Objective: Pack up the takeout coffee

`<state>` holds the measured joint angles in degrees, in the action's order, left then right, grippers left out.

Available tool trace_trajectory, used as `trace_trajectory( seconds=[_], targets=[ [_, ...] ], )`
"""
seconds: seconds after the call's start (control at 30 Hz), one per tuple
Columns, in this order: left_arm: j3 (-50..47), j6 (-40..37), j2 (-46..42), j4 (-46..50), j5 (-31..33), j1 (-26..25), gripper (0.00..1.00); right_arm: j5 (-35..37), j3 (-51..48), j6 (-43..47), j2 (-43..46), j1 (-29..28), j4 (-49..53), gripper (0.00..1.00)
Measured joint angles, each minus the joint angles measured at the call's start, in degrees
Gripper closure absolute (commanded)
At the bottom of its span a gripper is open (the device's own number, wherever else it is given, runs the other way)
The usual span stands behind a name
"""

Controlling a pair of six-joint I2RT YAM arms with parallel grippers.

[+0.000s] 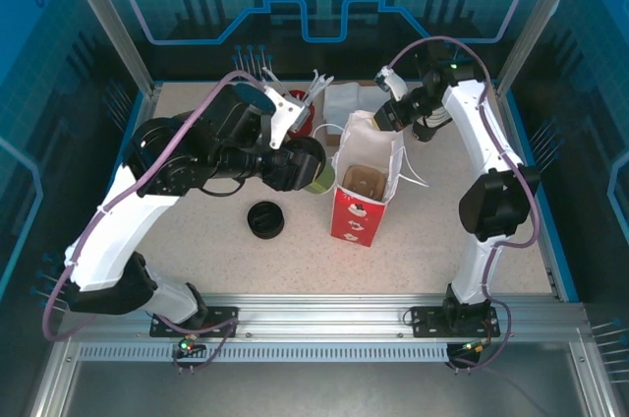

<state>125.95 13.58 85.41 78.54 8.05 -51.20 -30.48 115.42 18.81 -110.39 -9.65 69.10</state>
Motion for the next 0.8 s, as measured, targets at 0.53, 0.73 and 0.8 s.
trace_trajectory(
  seconds=[0.53, 0.73, 0.8],
  targets=[
    [4.85, -0.37, 7.69, 0.39, -0.26, -0.72, 0.35, -0.98, -9.44, -16.57, 8.55, -2.89, -7.93, 0.96],
    [4.85, -0.2, 9.97, -0.76, -0.17, -0.85, 0.35, 0.33, -11.21, -20.06, 9.73, -4.44, -9.22, 0.96],
    [4.85, -0.15, 10.62, -0.9, -0.13, -1.16, 0.35, 0.59, -11.74, -20.72, 10.12, -5.2, -9.22, 0.96]
  ],
)
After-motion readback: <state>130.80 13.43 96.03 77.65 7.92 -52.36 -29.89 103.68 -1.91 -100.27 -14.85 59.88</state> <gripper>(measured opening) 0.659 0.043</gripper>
